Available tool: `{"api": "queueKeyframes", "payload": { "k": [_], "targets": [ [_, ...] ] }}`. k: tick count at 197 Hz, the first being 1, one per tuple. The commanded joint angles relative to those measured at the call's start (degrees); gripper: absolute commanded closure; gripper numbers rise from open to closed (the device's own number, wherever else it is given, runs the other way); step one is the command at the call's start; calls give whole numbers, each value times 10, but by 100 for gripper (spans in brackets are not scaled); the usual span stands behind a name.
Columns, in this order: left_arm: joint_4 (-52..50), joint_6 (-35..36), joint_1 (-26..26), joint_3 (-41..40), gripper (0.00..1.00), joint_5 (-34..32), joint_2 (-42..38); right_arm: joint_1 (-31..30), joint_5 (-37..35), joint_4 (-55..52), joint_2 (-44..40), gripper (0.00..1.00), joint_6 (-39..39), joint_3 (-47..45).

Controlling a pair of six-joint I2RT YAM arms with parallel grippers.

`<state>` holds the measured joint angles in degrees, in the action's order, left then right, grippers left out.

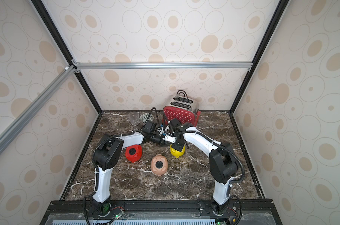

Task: Close piggy banks
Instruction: Hold the piggy bank at the center of the board, then screw the knob on the piggy bank.

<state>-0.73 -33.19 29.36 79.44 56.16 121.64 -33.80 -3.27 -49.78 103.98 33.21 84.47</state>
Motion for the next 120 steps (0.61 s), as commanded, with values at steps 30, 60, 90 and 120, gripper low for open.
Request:
{"api": "queueKeyframes", "payload": {
  "k": [30, 60, 90, 120],
  "targets": [
    [0, 11, 2, 15, 7, 2, 15, -2, -12, 17, -4, 100, 26, -42],
    [2, 10, 3, 15, 7, 2, 15, -2, -10, 25, -7, 100, 46, -45],
    [1, 9, 2, 16, 7, 3, 19, -1, 1, 17, -3, 100, 28, -36],
    [2, 8, 3, 16, 7, 2, 19, -1, 17, 23, -9, 100, 6, -49]
  ]
}}
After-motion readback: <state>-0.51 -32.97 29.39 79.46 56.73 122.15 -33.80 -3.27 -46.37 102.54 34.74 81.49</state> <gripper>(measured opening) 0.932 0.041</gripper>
